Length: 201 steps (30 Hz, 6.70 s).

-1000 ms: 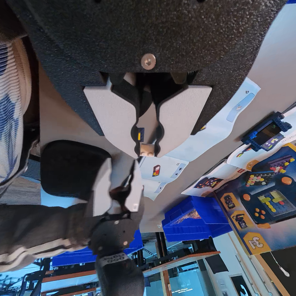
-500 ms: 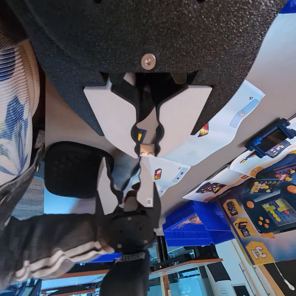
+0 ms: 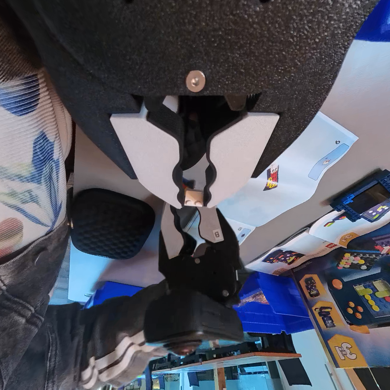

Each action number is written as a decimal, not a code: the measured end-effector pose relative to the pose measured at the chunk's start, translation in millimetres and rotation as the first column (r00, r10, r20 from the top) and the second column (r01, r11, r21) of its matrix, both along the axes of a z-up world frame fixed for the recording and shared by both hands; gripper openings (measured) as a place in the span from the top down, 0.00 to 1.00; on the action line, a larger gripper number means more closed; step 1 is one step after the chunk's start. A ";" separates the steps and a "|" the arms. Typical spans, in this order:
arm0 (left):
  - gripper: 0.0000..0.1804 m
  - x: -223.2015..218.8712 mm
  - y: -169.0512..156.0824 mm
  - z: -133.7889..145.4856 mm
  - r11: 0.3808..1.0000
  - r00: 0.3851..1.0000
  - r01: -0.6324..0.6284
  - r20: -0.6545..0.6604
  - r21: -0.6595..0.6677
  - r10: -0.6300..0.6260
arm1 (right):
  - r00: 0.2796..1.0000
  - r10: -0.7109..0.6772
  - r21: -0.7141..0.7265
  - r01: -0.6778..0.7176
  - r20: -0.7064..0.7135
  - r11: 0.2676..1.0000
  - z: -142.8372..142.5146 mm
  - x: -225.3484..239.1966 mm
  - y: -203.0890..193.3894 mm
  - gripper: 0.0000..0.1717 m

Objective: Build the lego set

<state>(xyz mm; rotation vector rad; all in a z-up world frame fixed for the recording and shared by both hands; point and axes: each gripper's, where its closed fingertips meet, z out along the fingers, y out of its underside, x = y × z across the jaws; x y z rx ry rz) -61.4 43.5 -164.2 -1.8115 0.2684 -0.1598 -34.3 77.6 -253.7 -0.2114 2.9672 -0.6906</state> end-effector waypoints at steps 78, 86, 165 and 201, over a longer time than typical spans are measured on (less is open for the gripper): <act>0.90 11.0 27.5 -4.5 0.795 0.905 0.059 -0.304 -0.603 -0.298 | 0.596 -0.801 -0.714 0.584 0.054 0.386 74.7 -12.7 -3.1 0.81; 0.90 8.1 27.6 -3.7 0.803 0.908 0.054 -0.306 -0.593 -0.287 | 0.587 -0.808 -0.694 0.601 0.048 0.395 70.0 -13.8 0.0 0.81; 0.91 -6.6 52.1 -22.3 0.482 0.792 0.157 -0.182 -0.862 -0.583 | 0.404 -0.914 -0.525 0.787 0.046 0.322 38.0 -17.2 40.0 0.81; 0.91 -4.9 73.3 -12.3 0.363 0.692 0.004 -0.259 -0.932 -0.673 | 0.349 -0.924 -0.698 0.700 0.154 0.148 64.6 -22.1 48.7 0.81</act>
